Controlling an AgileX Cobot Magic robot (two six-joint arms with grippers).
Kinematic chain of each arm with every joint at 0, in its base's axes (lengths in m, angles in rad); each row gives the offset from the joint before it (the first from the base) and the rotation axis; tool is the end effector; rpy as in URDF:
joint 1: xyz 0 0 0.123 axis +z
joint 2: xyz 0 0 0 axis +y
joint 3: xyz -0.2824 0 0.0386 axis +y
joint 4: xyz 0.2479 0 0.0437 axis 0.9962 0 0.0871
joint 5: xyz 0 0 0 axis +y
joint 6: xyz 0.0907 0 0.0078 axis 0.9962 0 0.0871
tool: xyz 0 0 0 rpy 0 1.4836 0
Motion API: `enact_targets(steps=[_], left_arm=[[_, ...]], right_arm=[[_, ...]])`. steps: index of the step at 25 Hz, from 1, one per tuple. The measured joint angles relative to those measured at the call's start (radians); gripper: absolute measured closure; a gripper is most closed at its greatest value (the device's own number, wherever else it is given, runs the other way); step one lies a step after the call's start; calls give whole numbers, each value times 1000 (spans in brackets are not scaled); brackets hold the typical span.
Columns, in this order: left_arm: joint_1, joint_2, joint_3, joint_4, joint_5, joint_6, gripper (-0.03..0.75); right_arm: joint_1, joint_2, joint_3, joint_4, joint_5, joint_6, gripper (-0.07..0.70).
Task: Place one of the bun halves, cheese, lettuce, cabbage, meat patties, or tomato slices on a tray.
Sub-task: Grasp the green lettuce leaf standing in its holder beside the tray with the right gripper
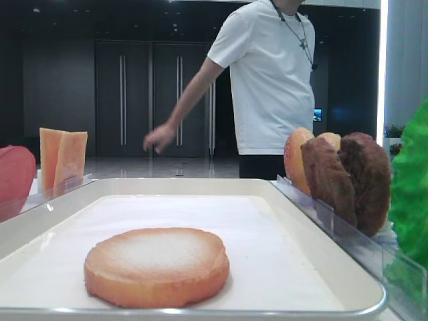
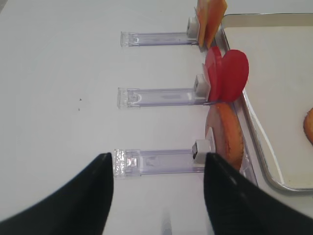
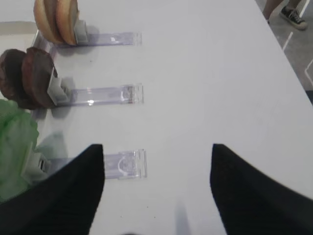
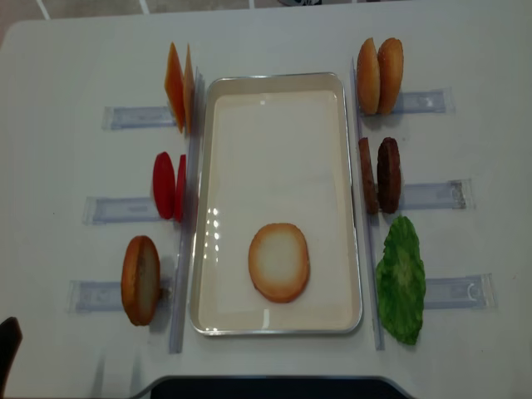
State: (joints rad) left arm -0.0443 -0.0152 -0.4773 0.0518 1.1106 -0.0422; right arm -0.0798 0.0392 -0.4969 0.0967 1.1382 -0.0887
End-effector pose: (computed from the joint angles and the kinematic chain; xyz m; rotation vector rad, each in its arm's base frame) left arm -0.0066 0.0045 0.2669 -0.0015 2.1006 0.0105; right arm -0.0017 0.0082 0.2707 -0.0163 2.1597 0.0211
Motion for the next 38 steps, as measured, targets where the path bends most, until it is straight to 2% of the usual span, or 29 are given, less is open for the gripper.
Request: enact_targets(steps=[11, 20, 24, 33, 38], left_arm=[[0, 0, 0, 0, 0, 0, 265], [0, 0, 0, 0, 0, 0, 265], [0, 0, 0, 0, 0, 0, 265], [0, 0, 0, 0, 0, 0, 265], [0, 0, 0, 0, 0, 0, 265]], right_arm=[[0, 414, -17, 2, 16, -1, 160], [0, 694, -210, 3, 82, -1, 160], [0, 821, -297, 4, 82, -1, 160], [0, 898, -325, 31, 83, 7, 160], [69, 898, -329, 31, 83, 100, 160]])
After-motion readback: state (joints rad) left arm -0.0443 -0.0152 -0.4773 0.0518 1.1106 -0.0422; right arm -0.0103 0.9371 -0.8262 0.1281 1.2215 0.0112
